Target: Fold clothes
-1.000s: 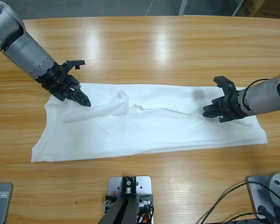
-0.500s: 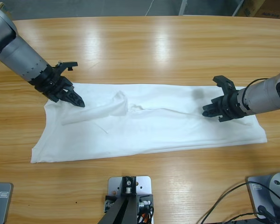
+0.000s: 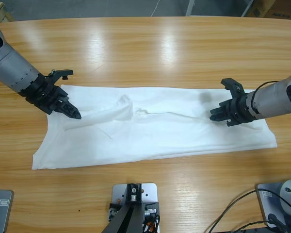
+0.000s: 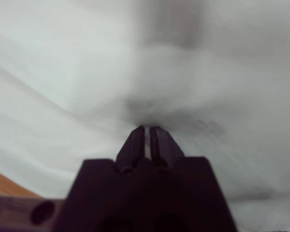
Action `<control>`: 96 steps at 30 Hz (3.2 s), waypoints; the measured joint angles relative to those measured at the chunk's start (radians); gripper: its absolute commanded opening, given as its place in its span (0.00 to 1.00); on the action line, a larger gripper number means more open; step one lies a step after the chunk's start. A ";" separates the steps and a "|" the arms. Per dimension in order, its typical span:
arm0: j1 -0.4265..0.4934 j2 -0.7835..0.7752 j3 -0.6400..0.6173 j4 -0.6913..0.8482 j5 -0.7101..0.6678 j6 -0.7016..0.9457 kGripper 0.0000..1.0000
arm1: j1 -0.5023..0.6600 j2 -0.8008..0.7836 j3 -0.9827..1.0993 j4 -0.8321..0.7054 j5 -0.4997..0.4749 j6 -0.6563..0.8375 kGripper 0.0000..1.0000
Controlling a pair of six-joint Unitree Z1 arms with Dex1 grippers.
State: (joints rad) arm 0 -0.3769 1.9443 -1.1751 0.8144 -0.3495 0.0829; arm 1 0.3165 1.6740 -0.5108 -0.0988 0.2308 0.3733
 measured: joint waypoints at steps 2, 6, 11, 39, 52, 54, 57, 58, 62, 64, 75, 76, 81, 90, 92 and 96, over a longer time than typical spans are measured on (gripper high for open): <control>0.000 0.009 0.000 -0.024 -0.001 -0.007 0.78 | 0.000 0.000 0.000 0.000 0.000 0.000 0.06; 0.000 0.029 0.000 -0.052 -0.001 -0.029 0.78 | 0.000 0.000 0.000 0.000 0.000 0.000 0.06; 0.000 0.046 0.000 -0.057 -0.001 -0.034 0.78 | 0.000 0.001 0.000 -0.001 0.000 0.000 0.06; 0.000 0.061 0.009 -0.061 -0.044 -0.034 0.00 | 0.000 0.004 0.000 -0.007 0.000 0.000 0.06; 0.033 0.061 0.018 -0.061 -0.043 -0.050 0.00 | 0.000 0.004 0.000 -0.007 0.000 0.000 0.06; 0.036 0.060 0.018 -0.061 -0.040 -0.059 0.00 | 0.000 0.004 0.000 -0.007 0.000 0.000 0.06; 0.039 0.050 0.017 -0.061 -0.029 -0.078 0.00 | 0.000 0.004 0.000 -0.007 0.000 0.000 0.06; 0.039 0.045 0.014 -0.061 -0.024 -0.081 0.00 | 0.000 0.004 0.000 -0.008 0.000 0.000 0.06; 0.040 0.027 -0.047 -0.057 -0.013 -0.082 0.00 | 0.000 0.004 0.000 -0.008 0.000 0.000 0.06; 0.040 0.027 -0.080 -0.052 -0.009 -0.082 0.00 | 0.000 0.004 0.000 -0.009 0.000 0.000 0.06; 0.040 0.030 -0.154 -0.028 0.053 -0.077 0.00 | 0.000 0.007 0.000 -0.014 0.000 0.000 0.06; 0.040 0.032 -0.163 -0.027 0.055 -0.077 0.00 | 0.000 0.008 0.000 -0.015 0.000 0.000 0.06; 0.040 0.068 -0.172 -0.021 0.056 -0.077 0.90 | 0.000 0.008 0.000 -0.017 0.002 0.000 0.37; 0.039 0.067 -0.167 -0.014 0.160 -0.072 0.97 | 0.000 -0.013 -0.002 -0.007 -0.045 0.000 0.87; 0.037 0.006 -0.167 -0.014 0.223 -0.072 0.96 | 0.000 -0.053 -0.006 0.046 -0.083 -0.007 0.87; -0.002 -0.147 -0.165 -0.009 0.284 -0.071 0.96 | 0.006 -0.209 -0.131 0.281 -0.147 -0.015 0.99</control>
State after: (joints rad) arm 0 -0.3785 1.7972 -1.3401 0.8049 -0.0657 0.0115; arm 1 0.3224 1.4651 -0.6421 0.1820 0.0842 0.3588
